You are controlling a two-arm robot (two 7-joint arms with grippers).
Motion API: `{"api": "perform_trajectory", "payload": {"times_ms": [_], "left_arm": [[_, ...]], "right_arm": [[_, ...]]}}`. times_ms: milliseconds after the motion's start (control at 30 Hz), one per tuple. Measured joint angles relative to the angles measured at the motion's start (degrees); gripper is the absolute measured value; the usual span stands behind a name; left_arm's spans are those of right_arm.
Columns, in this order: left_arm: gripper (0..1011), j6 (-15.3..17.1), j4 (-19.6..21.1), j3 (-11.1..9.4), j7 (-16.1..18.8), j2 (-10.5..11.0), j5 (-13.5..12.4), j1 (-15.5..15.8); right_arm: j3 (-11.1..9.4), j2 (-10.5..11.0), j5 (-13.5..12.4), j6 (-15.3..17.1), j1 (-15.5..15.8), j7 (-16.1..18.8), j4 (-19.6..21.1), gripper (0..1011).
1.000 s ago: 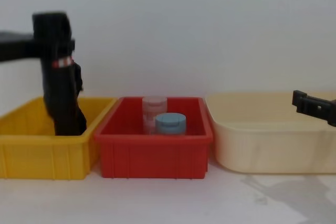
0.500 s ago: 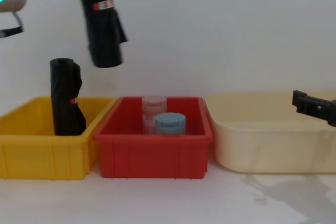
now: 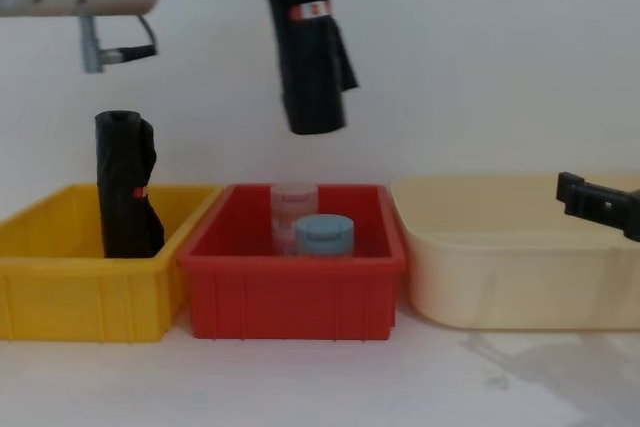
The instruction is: Pick up the garbage bag with the one hand and transfer it to the other hand.
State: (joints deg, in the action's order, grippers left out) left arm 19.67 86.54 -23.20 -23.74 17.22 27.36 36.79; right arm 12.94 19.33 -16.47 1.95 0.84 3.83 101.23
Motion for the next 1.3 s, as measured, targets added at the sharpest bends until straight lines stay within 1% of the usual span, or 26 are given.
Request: {"api": "perform_trajectory", "payload": {"times_ms": [67, 200, 333, 533, 633, 867, 1067, 1300], "left_arm": [[414, 0.1, -0.79, -0.52, -1.0, -0.31, 0.25, 0.76], [414, 0.29, -4.3, -2.61, -4.02, -1.46, 0.87, 3.23], [414, 0.34, -6.61, -3.94, -6.02, -2.2, 1.24, 4.9], [414, 0.4, -9.01, -5.3, -8.0, -3.02, 1.61, 6.6], [414, 0.41, -9.63, -5.66, -8.54, -3.22, 1.71, 7.08], [414, 0.46, -11.09, -6.52, -9.77, -3.7, 1.93, 8.12], [414, 0.49, -11.79, -6.92, -10.36, -3.93, 2.05, 8.64], [414, 0.49, -12.24, -7.17, -10.72, -4.08, 2.11, 8.94]], "right_arm": [[0.0, 0.0, 0.0, 0.0, 0.0, 0.0, 0.0, 1002], [0.0, -0.01, 0.0, 0.0, 0.0, 0.0, 0.0, 1001], [0.04, -0.05, 0.07, 0.23, -0.37, 0.12, -0.01, 1001], [0.51, 0.13, 0.16, 1.39, -1.6, 1.28, -0.18, 1001], [1.0, 0.36, 0.21, 2.34, -2.63, 2.38, -0.44, 1002], [2.98, 0.63, 0.21, 5.42, -6.02, 5.79, -1.7, 1002], [4.25, 0.3, -0.09, 7.42, -8.31, 8.21, -2.78, 1001], [5.03, -0.39, -0.43, 8.92, -10.77, 9.95, -4.11, 1001]]}}
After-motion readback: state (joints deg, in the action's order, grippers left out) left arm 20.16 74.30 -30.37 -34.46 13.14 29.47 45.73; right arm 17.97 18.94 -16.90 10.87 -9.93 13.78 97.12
